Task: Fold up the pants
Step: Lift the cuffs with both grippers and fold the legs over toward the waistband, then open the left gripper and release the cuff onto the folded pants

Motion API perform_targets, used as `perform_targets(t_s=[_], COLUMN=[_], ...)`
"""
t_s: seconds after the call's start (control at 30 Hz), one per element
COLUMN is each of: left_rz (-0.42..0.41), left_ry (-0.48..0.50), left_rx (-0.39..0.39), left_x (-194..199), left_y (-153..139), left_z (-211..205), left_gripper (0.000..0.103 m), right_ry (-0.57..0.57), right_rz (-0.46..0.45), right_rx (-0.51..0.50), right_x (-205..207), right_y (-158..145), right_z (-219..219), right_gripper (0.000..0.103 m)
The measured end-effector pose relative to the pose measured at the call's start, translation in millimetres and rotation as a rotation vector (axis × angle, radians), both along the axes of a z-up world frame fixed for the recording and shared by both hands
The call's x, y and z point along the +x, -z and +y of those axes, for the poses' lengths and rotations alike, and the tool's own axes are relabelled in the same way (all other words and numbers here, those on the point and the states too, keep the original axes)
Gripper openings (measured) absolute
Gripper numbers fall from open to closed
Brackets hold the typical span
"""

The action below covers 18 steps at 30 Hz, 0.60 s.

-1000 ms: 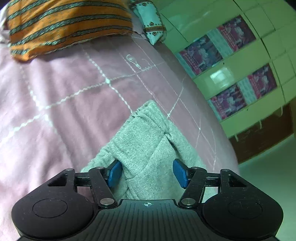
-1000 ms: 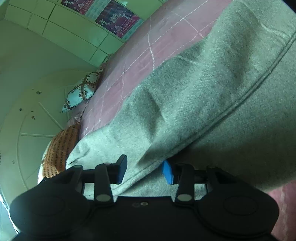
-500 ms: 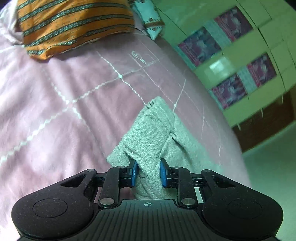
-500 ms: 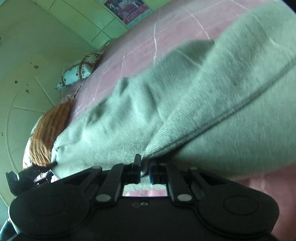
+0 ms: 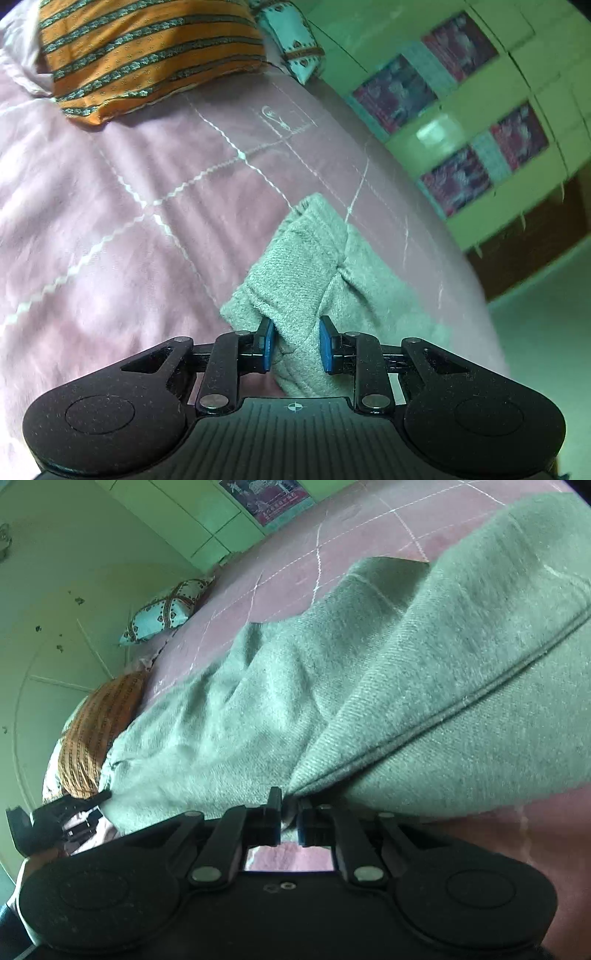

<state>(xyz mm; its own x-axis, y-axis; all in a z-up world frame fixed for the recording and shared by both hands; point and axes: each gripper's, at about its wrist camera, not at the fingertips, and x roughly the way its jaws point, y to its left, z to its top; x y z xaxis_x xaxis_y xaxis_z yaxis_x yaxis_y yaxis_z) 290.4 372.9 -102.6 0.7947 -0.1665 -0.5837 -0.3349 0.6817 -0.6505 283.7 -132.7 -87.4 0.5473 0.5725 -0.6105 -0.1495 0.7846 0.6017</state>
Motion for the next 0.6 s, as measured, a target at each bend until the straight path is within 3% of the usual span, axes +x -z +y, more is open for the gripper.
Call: perform_targets(t_s=[0.13, 0.23, 0.33, 0.4, 0.43, 0.5, 0.6], left_rz=[0.009, 0.019, 0.015, 0.038, 0.052, 0.022, -0.028], left_ry=[0.023, 0.011, 0.014, -0.008, -0.036, -0.06, -0.028], left_rx=[0.087, 0.064, 0.096, 0.202, 0.278, 0.39, 0.385], left_x=[4.2, 2.9, -2.5, -5.7, -12.0, -26.8, -42.6], left_y=[-6.7, 0.5, -10.3, -22.6, -30.9, -48.9, -65.0], left_z=[-4.9, -2.8, -12.1, -25.9, -34.1, -53.8, -89.5], left_gripper=[0.027, 0.027, 0.03, 0.055, 0.077, 0.08, 0.08], right_ry=[-0.005, -0.015, -0.015, 0.01, 0.026, 0.055, 0.115], right_rz=[-0.069, 0.004, 0.007, -0.007, -0.023, -0.045, -0.085], right_rx=[0.016, -0.018, 0.008, 0.046, 0.057, 0.082, 0.104], right_x=[-7.4, 3.3, 6.0, -0.4, -4.2, -13.3, -28.6], right_y=[-17.5, 3.1, 3.1, -5.5, -10.7, -17.9, -24.1], right_z=[-3.5, 1.8, 2.8, -5.6, -10.8, -25.0, -54.0], right_gripper=[0.001, 0.0, 0.003, 0.019, 0.021, 0.023, 0.023])
